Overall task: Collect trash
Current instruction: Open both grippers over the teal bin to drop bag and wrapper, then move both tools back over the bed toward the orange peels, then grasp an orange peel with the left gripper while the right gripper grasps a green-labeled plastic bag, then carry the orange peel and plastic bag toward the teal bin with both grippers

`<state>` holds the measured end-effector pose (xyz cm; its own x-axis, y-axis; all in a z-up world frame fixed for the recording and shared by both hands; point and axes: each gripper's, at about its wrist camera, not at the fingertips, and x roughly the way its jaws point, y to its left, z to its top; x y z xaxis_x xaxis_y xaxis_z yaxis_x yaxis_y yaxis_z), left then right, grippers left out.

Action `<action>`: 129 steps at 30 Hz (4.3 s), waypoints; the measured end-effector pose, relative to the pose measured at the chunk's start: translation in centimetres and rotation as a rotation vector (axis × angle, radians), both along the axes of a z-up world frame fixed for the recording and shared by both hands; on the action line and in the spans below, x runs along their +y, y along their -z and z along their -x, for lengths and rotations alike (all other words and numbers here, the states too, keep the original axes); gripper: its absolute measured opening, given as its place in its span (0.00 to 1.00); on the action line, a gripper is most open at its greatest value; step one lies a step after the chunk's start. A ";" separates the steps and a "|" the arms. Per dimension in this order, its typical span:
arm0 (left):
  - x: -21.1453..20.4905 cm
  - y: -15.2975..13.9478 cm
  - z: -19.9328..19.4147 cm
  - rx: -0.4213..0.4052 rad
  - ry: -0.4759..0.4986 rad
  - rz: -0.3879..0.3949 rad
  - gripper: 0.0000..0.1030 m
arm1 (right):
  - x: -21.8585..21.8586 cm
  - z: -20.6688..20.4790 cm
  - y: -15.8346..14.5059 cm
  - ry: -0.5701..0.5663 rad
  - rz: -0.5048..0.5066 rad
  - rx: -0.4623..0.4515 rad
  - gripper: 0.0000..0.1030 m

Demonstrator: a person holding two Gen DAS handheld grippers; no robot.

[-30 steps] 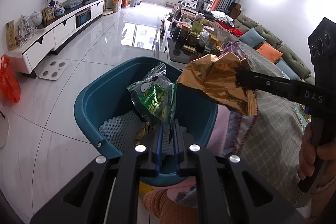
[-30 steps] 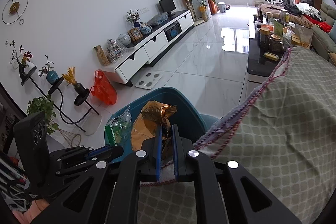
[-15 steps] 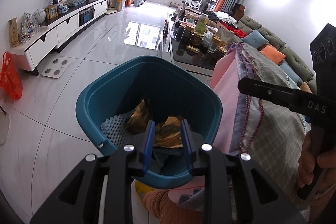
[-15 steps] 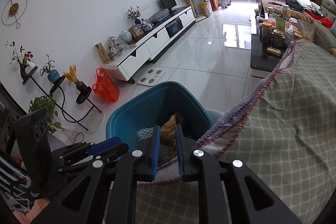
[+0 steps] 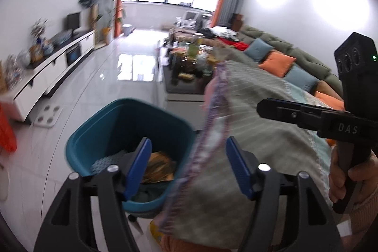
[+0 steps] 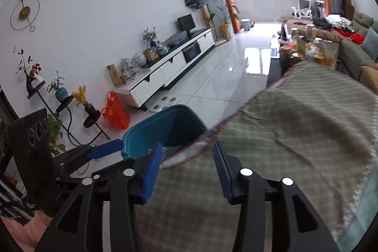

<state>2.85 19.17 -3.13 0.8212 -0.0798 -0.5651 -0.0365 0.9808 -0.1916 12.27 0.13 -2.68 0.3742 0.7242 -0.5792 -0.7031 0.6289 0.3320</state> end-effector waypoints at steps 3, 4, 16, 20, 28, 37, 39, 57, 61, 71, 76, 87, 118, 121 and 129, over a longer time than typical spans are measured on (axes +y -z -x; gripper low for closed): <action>-2.5 -0.7 0.0 -0.034 0.073 -0.013 0.74 | -3.2 0.7 -0.5 0.055 -0.014 -0.019 0.50; -3.4 -0.8 -0.1 -0.041 0.098 -0.011 0.76 | -4.1 0.8 -0.6 0.072 -0.020 -0.021 0.51; -13.8 -0.8 -2.0 -0.050 0.375 -0.016 0.76 | -17.4 2.2 -0.4 0.366 -0.034 -0.031 0.55; -16.6 -0.5 -2.8 -0.035 0.441 -0.026 0.76 | -21.2 2.4 0.0 0.454 -0.030 -0.026 0.55; -21.7 0.1 -4.0 -0.011 0.547 -0.025 0.76 | -26.9 2.6 1.1 0.595 -0.032 -0.007 0.56; -25.6 0.6 -5.6 0.032 0.614 -0.026 0.75 | -29.8 1.8 2.6 0.672 -0.045 0.042 0.56; -26.2 0.9 -6.0 0.048 0.622 -0.026 0.75 | -30.2 1.6 3.0 0.683 -0.049 0.059 0.56; -30.1 2.7 -9.9 0.187 0.672 -0.021 0.49 | -31.4 -0.4 4.8 0.686 -0.099 0.142 0.52; -30.5 2.9 -10.3 0.208 0.685 -0.022 0.42 | -31.6 -0.7 5.0 0.687 -0.112 0.159 0.44; -31.4 3.4 -11.2 0.236 0.690 -0.012 0.20 | -32.3 -0.4 5.0 0.688 -0.144 0.160 0.34; -31.3 3.4 -11.0 0.226 0.684 -0.011 0.17 | -32.7 0.0 5.0 0.690 -0.148 0.154 0.29; -29.9 2.6 -9.7 0.182 0.660 -0.026 0.14 | -33.9 1.3 4.7 0.689 -0.154 0.130 0.28; -19.8 -0.8 -4.6 0.064 0.476 -0.012 0.14 | -26.3 2.2 1.9 0.466 -0.208 0.073 0.28; -18.8 -0.9 -4.2 0.062 0.454 -0.007 0.14 | -25.3 2.1 1.8 0.442 -0.206 0.073 0.28; -15.5 -1.2 -3.3 0.054 0.379 0.006 0.14 | -22.4 1.6 1.6 0.371 -0.205 0.075 0.28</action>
